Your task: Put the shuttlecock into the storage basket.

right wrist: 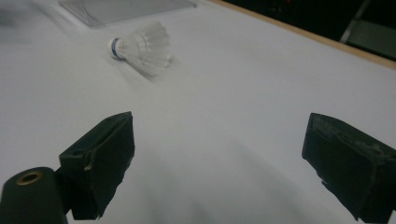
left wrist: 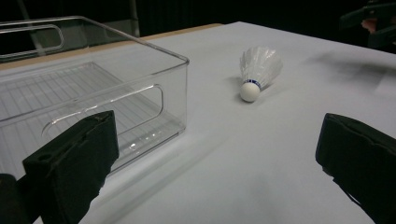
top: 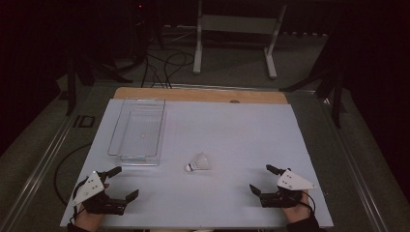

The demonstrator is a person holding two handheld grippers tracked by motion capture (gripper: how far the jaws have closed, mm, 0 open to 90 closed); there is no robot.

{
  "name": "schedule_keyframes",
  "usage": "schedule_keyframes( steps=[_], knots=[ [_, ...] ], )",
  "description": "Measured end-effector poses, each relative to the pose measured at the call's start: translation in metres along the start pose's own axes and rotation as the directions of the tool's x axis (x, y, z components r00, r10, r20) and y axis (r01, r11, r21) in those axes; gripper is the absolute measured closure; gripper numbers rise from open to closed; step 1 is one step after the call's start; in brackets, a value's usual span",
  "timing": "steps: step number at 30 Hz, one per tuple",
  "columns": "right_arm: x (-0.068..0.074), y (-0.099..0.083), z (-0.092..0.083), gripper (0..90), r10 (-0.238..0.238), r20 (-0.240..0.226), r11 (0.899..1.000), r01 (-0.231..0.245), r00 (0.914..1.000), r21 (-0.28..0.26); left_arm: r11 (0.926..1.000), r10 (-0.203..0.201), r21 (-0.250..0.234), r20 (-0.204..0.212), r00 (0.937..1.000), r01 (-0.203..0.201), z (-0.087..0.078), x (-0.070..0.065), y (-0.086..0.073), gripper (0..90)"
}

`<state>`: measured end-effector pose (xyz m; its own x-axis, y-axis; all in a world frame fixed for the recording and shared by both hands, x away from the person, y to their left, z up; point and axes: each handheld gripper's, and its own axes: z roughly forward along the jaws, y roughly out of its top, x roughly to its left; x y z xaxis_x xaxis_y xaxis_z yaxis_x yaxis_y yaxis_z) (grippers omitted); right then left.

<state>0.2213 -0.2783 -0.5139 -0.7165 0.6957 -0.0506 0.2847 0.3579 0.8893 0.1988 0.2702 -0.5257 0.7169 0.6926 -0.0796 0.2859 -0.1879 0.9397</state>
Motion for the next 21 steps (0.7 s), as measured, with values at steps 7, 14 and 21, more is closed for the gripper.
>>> schedule_keyframes(
  steps=[7, 14, 21],
  knots=[
    [0.0016, 0.0010, 0.0013, 9.4, -0.017, -0.001, 1.000, 0.017, 0.9998, 0.000, 1.0000, -0.006, -0.004, -0.002, 1.0000, 0.006, -0.0013, 0.0008, -0.0005, 0.0],
    [0.0021, 0.0014, -0.0003, 9.4, -0.024, 0.008, 1.000, 0.024, 0.9997, -0.005, 1.0000, -0.007, 0.005, -0.013, 0.9999, 0.007, -0.0007, 0.0016, 0.0002, 0.0],
    [0.0028, 0.0019, -0.0002, 9.4, -0.031, 0.013, 0.999, 0.031, 0.9994, -0.009, 0.9995, -0.030, -0.012, -0.017, 0.9994, 0.029, -0.0045, 0.0022, 0.0057, 0.0]
  ],
)
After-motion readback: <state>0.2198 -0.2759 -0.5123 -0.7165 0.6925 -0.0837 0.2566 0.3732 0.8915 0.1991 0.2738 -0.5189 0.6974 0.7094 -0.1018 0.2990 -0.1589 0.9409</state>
